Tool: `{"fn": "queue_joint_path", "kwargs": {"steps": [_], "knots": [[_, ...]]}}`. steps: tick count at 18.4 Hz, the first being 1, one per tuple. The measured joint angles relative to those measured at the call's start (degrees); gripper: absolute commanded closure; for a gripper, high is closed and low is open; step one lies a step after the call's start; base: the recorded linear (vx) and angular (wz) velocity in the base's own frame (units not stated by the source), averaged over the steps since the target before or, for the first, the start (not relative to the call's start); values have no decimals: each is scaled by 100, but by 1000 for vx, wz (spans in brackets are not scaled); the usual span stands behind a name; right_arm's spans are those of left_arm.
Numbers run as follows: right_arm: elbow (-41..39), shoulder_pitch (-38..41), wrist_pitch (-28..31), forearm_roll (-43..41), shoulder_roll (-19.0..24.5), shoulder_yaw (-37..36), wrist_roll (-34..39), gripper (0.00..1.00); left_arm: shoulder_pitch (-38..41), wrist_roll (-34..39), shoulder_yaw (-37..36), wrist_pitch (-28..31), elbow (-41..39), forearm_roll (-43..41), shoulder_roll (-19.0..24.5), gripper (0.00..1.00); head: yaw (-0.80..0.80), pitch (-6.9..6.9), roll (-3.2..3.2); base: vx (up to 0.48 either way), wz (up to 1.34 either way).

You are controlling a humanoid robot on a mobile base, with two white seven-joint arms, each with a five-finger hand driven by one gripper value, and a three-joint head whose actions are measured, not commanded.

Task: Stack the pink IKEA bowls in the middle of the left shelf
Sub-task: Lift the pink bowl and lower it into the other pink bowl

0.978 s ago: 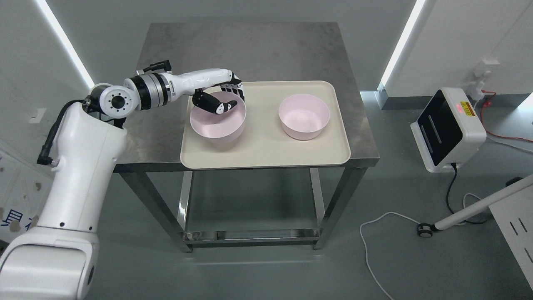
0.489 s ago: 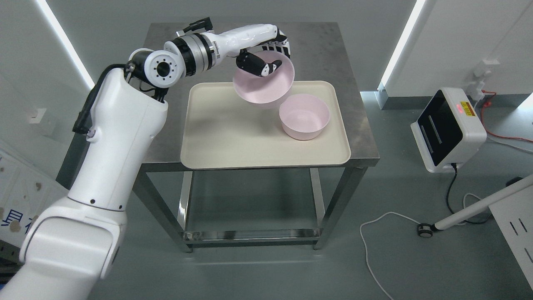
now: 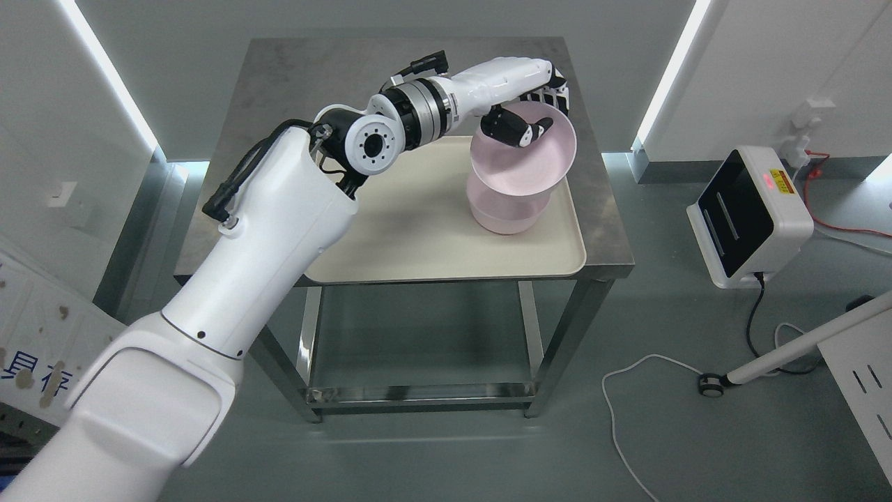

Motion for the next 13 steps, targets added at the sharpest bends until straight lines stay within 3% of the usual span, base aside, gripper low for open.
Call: {"fn": "queue_joint_path", "kwargs": {"steps": [5, 13], "knots": [[0, 0, -15, -18, 0, 0, 0, 0, -72, 280, -483, 2, 255, -49, -80, 97, 0, 0, 0, 0, 0], [0, 0, 12, -27, 0, 0, 0, 0, -276, 612, -672, 12, 661, -102, -141, 95, 0, 0, 0, 0, 0]]}}
